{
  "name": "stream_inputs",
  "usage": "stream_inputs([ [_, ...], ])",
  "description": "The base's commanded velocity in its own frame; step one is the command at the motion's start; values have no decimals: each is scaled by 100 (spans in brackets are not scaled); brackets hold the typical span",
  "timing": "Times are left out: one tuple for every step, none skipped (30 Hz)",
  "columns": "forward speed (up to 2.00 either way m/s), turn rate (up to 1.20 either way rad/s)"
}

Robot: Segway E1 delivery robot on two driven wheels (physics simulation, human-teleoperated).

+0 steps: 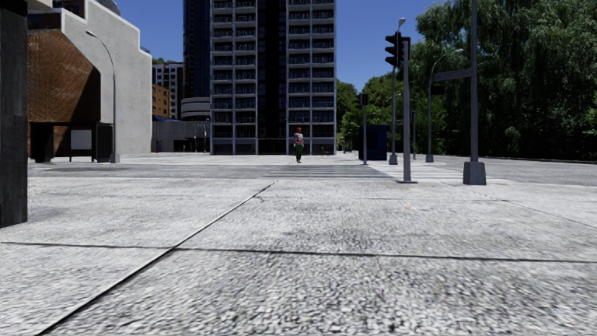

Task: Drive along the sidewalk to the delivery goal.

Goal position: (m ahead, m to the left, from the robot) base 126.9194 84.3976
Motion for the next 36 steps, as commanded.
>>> stream_inputs([
  [200, 0],
  [200, 0],
  [200, 0],
  [200, 0],
  [200, 0],
  [200, 0],
  [200, -7],
  [200, -17],
  [200, -20],
  [200, -21],
  [200, -21],
  [200, -21],
  [200, -21],
  [200, -21],
  [200, -21],
  [200, -21],
  [200, -21],
  [200, -10],
  [200, 0],
  [200, 0],
  [200, 0],
  [200, 0],
  [200, 0],
  [200, 0],
  [200, 0],
  [200, 0],
  [200, 0],
  [200, 0],
  [200, 0],
  [200, 0],
  [200, 0],
  [200, 0],
  [200, 0],
  [200, 0],
  [200, 0],
  [200, 0],
])
